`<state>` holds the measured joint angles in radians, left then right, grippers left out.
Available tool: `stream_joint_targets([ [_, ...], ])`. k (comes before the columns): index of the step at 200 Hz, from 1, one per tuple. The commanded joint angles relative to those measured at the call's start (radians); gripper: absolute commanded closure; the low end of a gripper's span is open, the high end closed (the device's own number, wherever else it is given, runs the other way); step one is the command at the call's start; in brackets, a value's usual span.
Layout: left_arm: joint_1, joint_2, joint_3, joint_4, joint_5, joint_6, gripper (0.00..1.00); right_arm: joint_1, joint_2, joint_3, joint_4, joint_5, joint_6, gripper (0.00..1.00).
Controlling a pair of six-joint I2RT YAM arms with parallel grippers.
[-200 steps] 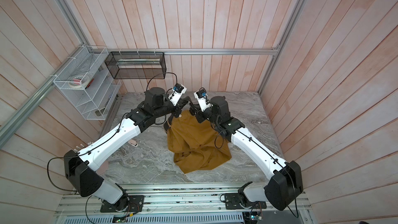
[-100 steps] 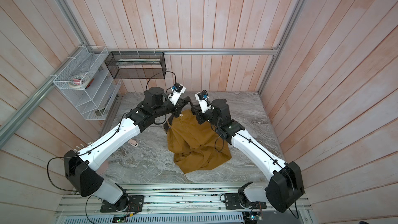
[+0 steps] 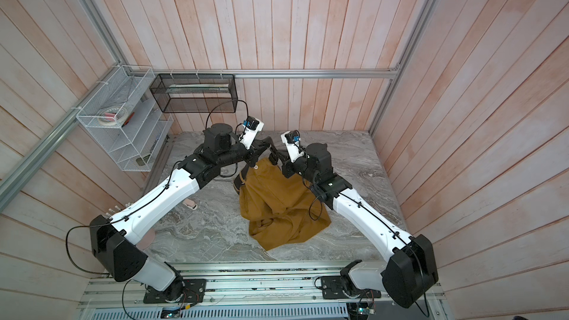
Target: Remove the belt from the trousers
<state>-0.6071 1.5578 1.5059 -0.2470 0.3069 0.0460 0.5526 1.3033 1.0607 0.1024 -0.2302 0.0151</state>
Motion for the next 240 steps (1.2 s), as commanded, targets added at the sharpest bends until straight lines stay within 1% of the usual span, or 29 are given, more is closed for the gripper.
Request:
stream_joint_targets([
  [1, 0.005, -0.107, 0.031, 0.213, 0.064, -0.046, 1.0, -0.02, 0.025, -0.048, -0.119, 0.031, 0.019, 0.96],
  [45, 0.008, -0.135, 0.017, 0.26, 0.078, -0.066, 1.0, -0.023, 0.043, -0.07, -0.104, 0.032, 0.022, 0.95],
  [91, 0.019, -0.165, -0.017, 0.334, 0.102, -0.1, 1.0, -0.025, 0.05, -0.084, -0.092, 0.031, 0.028, 0.85],
  [122, 0.032, -0.182, -0.047, 0.388, 0.128, -0.116, 1.0, -0.028, 0.054, -0.088, -0.09, 0.031, 0.028, 0.84],
  [124, 0.032, -0.183, -0.049, 0.39, 0.131, -0.138, 1.0, -0.028, 0.053, -0.088, -0.09, 0.031, 0.028, 0.84],
  [130, 0.036, -0.186, -0.054, 0.399, 0.136, -0.15, 1.0, -0.031, 0.054, -0.09, -0.089, 0.031, 0.029, 0.84],
  [135, 0.039, -0.188, -0.058, 0.405, 0.14, -0.154, 1.0, -0.031, 0.056, -0.092, -0.089, 0.029, 0.029, 0.85],
  [156, 0.045, -0.194, -0.07, 0.422, 0.151, -0.17, 1.0, -0.034, 0.057, -0.092, -0.088, 0.02, 0.031, 0.98],
  [170, 0.051, -0.199, -0.077, 0.44, 0.164, -0.184, 1.0, -0.034, 0.06, -0.095, -0.085, 0.021, 0.031, 1.0],
  [184, 0.058, -0.203, -0.084, 0.46, 0.178, -0.203, 1.0, -0.035, 0.062, -0.096, -0.084, 0.022, 0.031, 0.96],
  [212, 0.065, -0.203, -0.084, 0.474, 0.191, -0.213, 1.0, -0.037, 0.063, -0.098, -0.084, 0.025, 0.029, 0.84],
  [240, 0.066, -0.198, -0.084, 0.475, 0.197, -0.217, 1.0, -0.036, 0.066, -0.1, -0.083, 0.024, 0.029, 0.8],
])
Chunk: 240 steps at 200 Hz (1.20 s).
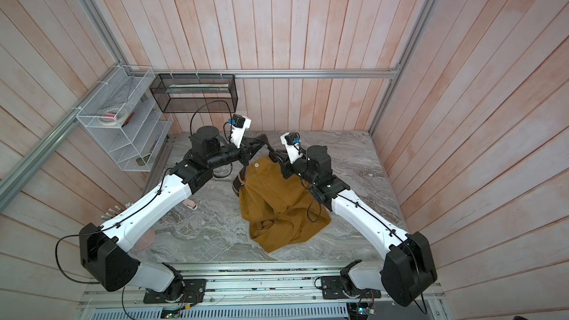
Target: Remove the belt from the trousers
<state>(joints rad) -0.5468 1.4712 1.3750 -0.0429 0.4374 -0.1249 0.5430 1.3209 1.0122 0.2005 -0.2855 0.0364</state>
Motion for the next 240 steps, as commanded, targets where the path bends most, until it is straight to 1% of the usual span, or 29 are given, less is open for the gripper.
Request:
stream_joint_targets([
  [1, 0.006, -0.111, 0.047, 0.27, 0.067, -0.046, 1.0, -0.027, 0.049, -0.052, -0.181, 0.079, 0.008, 0.8],
  [25, 0.008, -0.106, 0.047, 0.271, 0.07, -0.048, 1.0, -0.027, 0.05, -0.049, -0.181, 0.078, 0.007, 0.8],
  [44, 0.01, -0.102, 0.046, 0.273, 0.072, -0.048, 1.0, -0.028, 0.051, -0.049, -0.182, 0.079, 0.005, 0.83],
  [64, 0.011, -0.095, 0.05, 0.261, 0.072, -0.044, 1.0, -0.028, 0.045, -0.049, -0.181, 0.075, 0.006, 0.83],
  [86, 0.013, -0.08, 0.055, 0.229, 0.061, -0.029, 1.0, -0.029, 0.013, -0.042, -0.177, 0.074, 0.018, 0.78],
  [114, 0.014, -0.044, 0.065, 0.145, 0.008, 0.002, 1.0, -0.025, -0.063, -0.025, -0.17, 0.103, 0.035, 0.72],
  [140, 0.013, -0.006, 0.07, 0.097, -0.002, 0.015, 1.0, -0.015, -0.103, 0.034, -0.186, 0.122, 0.033, 0.67],
  [174, 0.013, 0.01, 0.065, 0.101, 0.003, 0.008, 1.0, 0.024, -0.071, 0.148, -0.226, 0.134, 0.007, 0.62],
  [213, 0.012, 0.006, 0.068, 0.094, 0.003, 0.011, 1.0, 0.039, -0.003, 0.222, -0.241, 0.121, -0.004, 0.61],
  [240, 0.012, 0.002, 0.066, 0.089, 0.003, 0.016, 1.0, 0.053, 0.018, 0.23, -0.245, 0.114, -0.004, 0.61],
])
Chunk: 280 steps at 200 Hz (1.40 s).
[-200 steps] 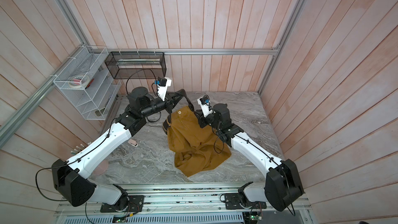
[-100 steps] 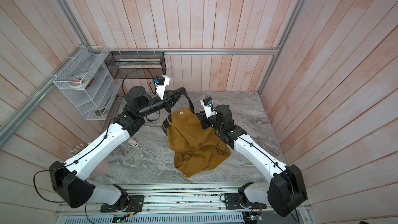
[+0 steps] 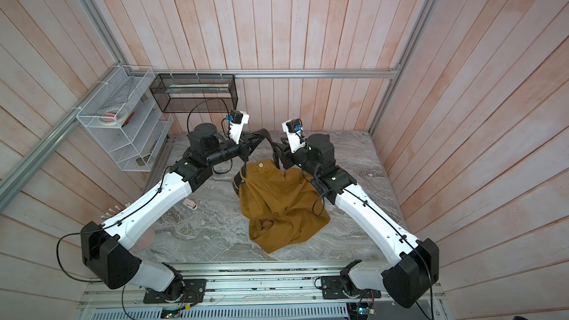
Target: Remove the belt from the trousers
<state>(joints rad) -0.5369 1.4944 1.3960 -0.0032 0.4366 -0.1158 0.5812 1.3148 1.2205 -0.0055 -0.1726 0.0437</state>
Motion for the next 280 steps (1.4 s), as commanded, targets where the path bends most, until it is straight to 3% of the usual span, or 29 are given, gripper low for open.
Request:
stream_joint_targets([
  [1, 0.003, -0.021, 0.045, 0.049, 0.004, 0.007, 1.0, 0.015, 0.024, 0.022, -0.039, 0.001, -0.011, 0.61],
  [63, 0.003, -0.016, 0.044, 0.052, 0.0, 0.011, 1.0, 0.02, 0.021, 0.011, -0.055, -0.001, -0.008, 0.58],
  [113, 0.002, -0.016, 0.038, 0.042, -0.013, 0.019, 1.0, 0.02, -0.085, -0.074, 0.01, 0.093, 0.026, 0.6],
  [133, 0.003, -0.017, 0.04, 0.042, -0.015, 0.019, 1.0, 0.02, -0.115, -0.1, 0.036, 0.075, 0.049, 0.6],
  [233, 0.001, -0.005, 0.049, 0.045, -0.007, 0.01, 1.0, 0.047, -0.023, -0.044, -0.019, 0.022, 0.029, 0.62],
  [280, -0.001, 0.0, 0.048, 0.045, -0.007, 0.011, 1.0, 0.046, -0.006, -0.035, -0.012, 0.026, 0.025, 0.74],
])
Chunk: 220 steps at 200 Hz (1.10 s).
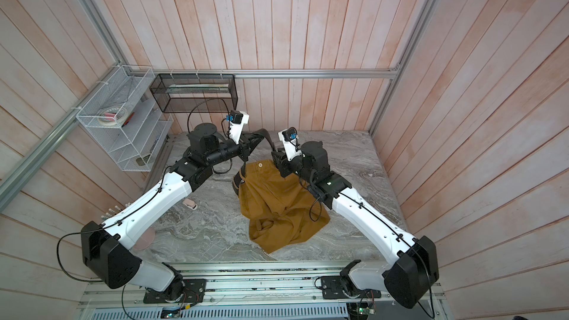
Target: Remove the belt from the trousers
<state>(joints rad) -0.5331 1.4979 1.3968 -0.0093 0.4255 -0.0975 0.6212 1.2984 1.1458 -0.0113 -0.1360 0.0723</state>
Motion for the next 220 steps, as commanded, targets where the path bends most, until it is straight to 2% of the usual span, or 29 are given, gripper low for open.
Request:
stream_joint_targets([
  [1, -0.004, -0.004, 0.048, 0.051, 0.005, -0.007, 1.0, 0.006, 0.011, 0.041, -0.006, -0.01, -0.004, 0.74],
  [76, -0.004, -0.004, 0.047, 0.046, 0.003, -0.003, 1.0, 0.006, 0.04, 0.065, -0.013, -0.016, -0.005, 0.7],
  [108, -0.006, -0.003, 0.045, 0.046, 0.004, -0.003, 1.0, 0.006, 0.048, 0.062, -0.019, -0.011, -0.004, 0.81],
  [162, -0.006, -0.011, 0.053, 0.042, 0.004, -0.002, 1.0, 0.006, 0.059, 0.027, -0.021, -0.007, -0.002, 0.91],
  [220, -0.005, -0.021, 0.102, 0.036, 0.024, -0.011, 1.0, 0.005, 0.056, -0.048, -0.003, 0.001, 0.003, 0.93],
])
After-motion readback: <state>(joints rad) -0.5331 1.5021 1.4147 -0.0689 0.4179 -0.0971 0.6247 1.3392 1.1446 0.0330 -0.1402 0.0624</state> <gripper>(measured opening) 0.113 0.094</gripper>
